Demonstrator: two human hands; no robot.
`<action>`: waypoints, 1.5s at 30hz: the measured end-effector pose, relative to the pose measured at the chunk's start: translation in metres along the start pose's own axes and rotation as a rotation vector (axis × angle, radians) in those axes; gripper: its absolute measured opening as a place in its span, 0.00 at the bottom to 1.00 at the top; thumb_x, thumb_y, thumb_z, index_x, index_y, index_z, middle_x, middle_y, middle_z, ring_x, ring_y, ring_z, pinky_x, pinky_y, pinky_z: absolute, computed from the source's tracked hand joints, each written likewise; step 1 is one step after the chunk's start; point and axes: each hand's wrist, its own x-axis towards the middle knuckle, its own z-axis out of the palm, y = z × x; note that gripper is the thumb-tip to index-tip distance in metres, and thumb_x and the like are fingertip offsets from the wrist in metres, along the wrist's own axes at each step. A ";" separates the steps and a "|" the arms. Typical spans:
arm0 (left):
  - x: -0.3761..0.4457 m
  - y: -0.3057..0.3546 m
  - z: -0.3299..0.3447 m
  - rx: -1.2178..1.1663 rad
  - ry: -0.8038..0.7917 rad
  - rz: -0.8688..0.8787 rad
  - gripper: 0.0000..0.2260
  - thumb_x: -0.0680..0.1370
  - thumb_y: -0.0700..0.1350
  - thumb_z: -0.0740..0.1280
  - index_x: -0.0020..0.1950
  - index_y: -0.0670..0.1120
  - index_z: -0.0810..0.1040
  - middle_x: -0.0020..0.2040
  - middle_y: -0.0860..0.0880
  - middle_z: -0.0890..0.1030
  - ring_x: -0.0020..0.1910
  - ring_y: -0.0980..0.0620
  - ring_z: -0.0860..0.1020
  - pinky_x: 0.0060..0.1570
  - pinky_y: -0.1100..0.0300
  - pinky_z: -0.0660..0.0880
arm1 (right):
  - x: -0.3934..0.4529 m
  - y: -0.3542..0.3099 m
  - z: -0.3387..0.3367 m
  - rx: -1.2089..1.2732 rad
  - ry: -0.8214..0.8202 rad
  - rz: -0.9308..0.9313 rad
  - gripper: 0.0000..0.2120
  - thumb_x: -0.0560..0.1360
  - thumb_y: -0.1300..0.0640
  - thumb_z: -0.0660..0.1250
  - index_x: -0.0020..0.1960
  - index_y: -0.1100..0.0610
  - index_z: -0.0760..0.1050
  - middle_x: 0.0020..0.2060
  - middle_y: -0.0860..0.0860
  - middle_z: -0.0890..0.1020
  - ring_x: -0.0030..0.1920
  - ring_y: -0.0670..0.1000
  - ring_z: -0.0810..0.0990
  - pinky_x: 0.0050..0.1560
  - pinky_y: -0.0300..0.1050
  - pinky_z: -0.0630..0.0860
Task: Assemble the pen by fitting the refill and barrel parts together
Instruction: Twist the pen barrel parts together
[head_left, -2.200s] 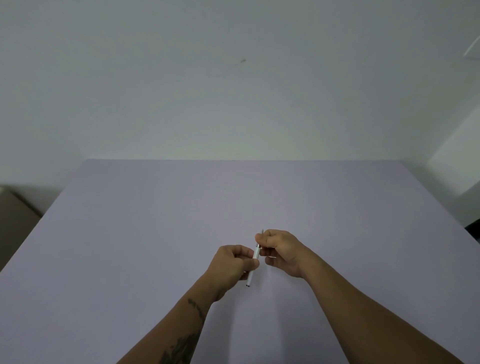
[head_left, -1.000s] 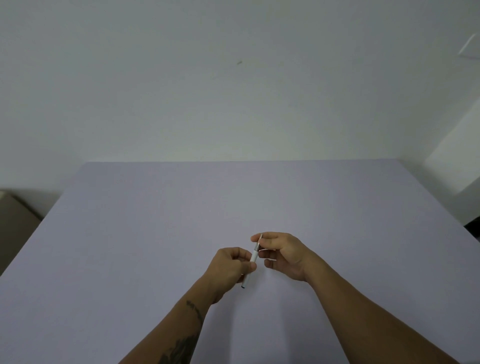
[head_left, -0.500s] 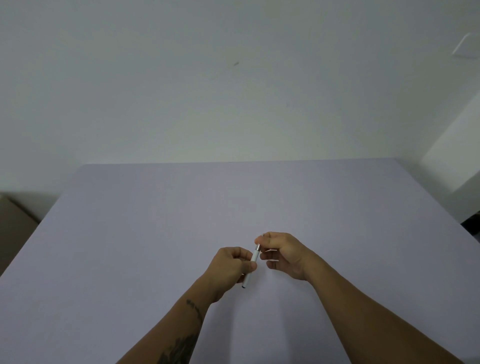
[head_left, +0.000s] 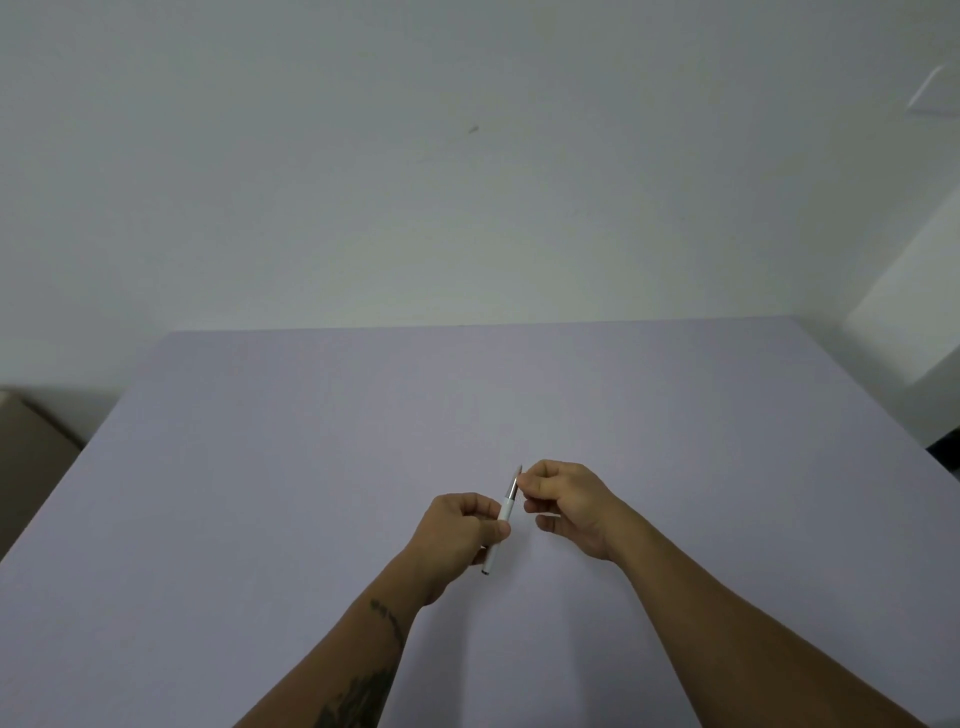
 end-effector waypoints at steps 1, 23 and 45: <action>0.000 0.000 -0.001 -0.001 0.001 0.001 0.03 0.75 0.36 0.70 0.44 0.43 0.81 0.41 0.43 0.78 0.43 0.46 0.76 0.46 0.53 0.80 | 0.000 0.000 0.000 -0.001 -0.016 0.001 0.05 0.78 0.60 0.68 0.44 0.58 0.81 0.39 0.53 0.79 0.42 0.51 0.77 0.44 0.46 0.75; -0.003 -0.008 0.012 0.217 0.072 0.048 0.03 0.76 0.38 0.68 0.47 0.42 0.82 0.38 0.46 0.78 0.35 0.52 0.75 0.33 0.62 0.76 | 0.004 0.009 0.001 -0.221 0.045 -0.030 0.06 0.78 0.60 0.68 0.43 0.57 0.81 0.43 0.53 0.82 0.43 0.50 0.79 0.42 0.44 0.75; 0.040 -0.003 0.045 -0.021 0.133 -0.091 0.03 0.76 0.37 0.67 0.45 0.43 0.80 0.41 0.46 0.80 0.40 0.48 0.78 0.45 0.52 0.79 | 0.044 0.010 -0.093 -0.412 0.275 0.092 0.11 0.74 0.65 0.63 0.51 0.54 0.81 0.42 0.53 0.82 0.40 0.51 0.80 0.39 0.41 0.75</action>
